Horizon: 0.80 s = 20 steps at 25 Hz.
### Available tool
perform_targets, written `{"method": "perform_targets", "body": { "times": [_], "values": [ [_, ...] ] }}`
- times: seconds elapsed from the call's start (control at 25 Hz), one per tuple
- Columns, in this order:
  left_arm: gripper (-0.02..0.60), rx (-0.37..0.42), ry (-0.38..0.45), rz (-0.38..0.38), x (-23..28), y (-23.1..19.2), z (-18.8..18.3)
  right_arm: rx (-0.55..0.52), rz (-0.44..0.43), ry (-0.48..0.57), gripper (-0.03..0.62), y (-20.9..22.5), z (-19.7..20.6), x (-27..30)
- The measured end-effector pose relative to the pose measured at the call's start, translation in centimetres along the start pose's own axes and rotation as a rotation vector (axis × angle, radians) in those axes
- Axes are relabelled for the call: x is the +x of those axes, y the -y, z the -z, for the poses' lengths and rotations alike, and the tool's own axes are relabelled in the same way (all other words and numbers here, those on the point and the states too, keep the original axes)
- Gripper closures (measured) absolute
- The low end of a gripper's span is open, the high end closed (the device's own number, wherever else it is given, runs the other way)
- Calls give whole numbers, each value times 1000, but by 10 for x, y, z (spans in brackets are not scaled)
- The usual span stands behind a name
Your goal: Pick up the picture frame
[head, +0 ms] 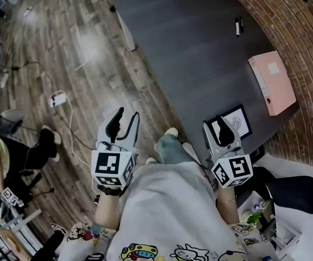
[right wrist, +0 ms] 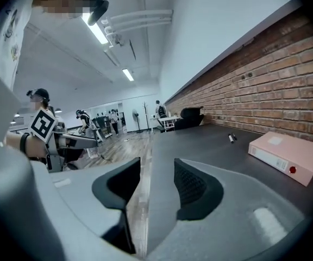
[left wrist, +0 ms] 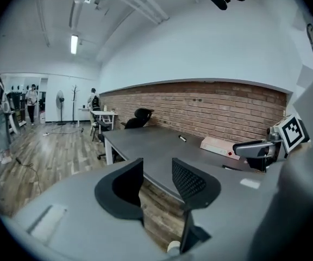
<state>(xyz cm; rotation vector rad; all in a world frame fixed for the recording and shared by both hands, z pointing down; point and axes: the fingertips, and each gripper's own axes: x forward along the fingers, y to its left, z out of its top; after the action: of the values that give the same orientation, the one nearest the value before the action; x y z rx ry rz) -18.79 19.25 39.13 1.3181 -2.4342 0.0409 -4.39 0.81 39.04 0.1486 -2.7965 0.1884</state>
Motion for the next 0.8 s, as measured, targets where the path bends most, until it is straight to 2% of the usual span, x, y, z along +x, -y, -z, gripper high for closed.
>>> {"method": "perform_targets", "body": {
  "times": [0.2,0.4,0.6,0.8],
  "values": [
    [410,74,-11,135,72,41,-41,84,119,50,404,57,-15,-5],
    [408,151,-35,279,129,90,-62,150,246,98,404,107,-20,-18],
    [408,235,-73,428,161,137,-73,224,402,143,404,142,-15,-49],
    [408,287,-93,552,179,167,-76,268,546,156,404,155,-3,-78]
  ]
}}
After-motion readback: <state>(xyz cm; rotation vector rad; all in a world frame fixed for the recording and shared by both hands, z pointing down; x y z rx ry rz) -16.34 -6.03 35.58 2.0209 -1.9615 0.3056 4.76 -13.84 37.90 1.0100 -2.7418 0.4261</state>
